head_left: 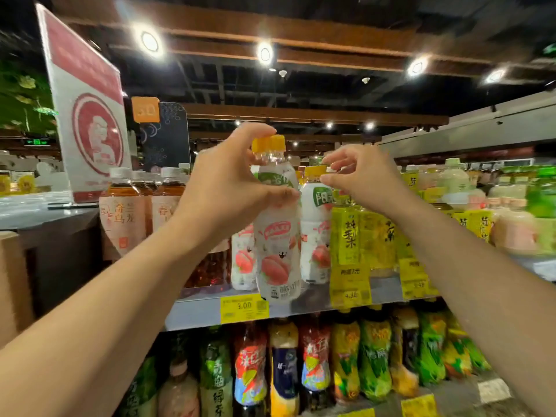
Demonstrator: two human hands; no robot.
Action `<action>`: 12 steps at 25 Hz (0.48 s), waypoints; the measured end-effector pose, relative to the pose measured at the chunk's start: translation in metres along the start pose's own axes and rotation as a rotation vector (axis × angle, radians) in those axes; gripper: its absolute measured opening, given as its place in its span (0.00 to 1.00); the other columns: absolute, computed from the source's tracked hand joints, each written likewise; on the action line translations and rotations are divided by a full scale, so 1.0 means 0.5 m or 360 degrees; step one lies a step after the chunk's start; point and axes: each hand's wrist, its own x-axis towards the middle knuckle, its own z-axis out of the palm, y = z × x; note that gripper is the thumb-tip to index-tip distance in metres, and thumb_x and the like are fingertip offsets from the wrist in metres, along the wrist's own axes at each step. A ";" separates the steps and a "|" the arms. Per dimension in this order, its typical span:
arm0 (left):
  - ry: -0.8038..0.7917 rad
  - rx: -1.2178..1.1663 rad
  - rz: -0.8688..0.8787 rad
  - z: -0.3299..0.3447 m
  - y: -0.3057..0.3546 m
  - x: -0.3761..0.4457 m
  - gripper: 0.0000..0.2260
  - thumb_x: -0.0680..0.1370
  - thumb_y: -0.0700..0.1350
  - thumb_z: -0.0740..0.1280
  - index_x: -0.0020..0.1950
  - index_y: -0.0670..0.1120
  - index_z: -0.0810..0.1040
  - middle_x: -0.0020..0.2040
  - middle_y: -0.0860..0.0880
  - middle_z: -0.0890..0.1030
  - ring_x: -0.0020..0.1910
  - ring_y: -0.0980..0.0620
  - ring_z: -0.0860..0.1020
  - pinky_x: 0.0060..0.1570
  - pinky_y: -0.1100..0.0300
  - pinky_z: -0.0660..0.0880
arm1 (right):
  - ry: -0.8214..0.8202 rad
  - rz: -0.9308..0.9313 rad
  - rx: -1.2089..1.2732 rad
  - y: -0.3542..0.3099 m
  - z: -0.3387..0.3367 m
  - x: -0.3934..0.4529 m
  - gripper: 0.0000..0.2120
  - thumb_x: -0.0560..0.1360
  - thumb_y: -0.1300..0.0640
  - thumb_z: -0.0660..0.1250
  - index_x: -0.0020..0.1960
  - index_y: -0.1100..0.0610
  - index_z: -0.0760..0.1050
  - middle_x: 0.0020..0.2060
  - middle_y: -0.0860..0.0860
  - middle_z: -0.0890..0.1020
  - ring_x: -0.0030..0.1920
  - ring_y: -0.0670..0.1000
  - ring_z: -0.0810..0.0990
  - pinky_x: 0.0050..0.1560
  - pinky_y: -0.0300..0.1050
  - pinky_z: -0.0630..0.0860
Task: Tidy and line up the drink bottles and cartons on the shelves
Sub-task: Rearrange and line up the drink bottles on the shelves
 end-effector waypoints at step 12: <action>0.0153 0.0448 -0.0101 0.137 -0.036 0.095 0.37 0.68 0.48 0.79 0.72 0.53 0.65 0.57 0.49 0.79 0.47 0.51 0.78 0.41 0.57 0.79 | -0.0309 -0.0226 -0.0199 0.088 0.029 0.047 0.33 0.72 0.46 0.73 0.74 0.46 0.66 0.67 0.48 0.76 0.61 0.48 0.77 0.55 0.43 0.74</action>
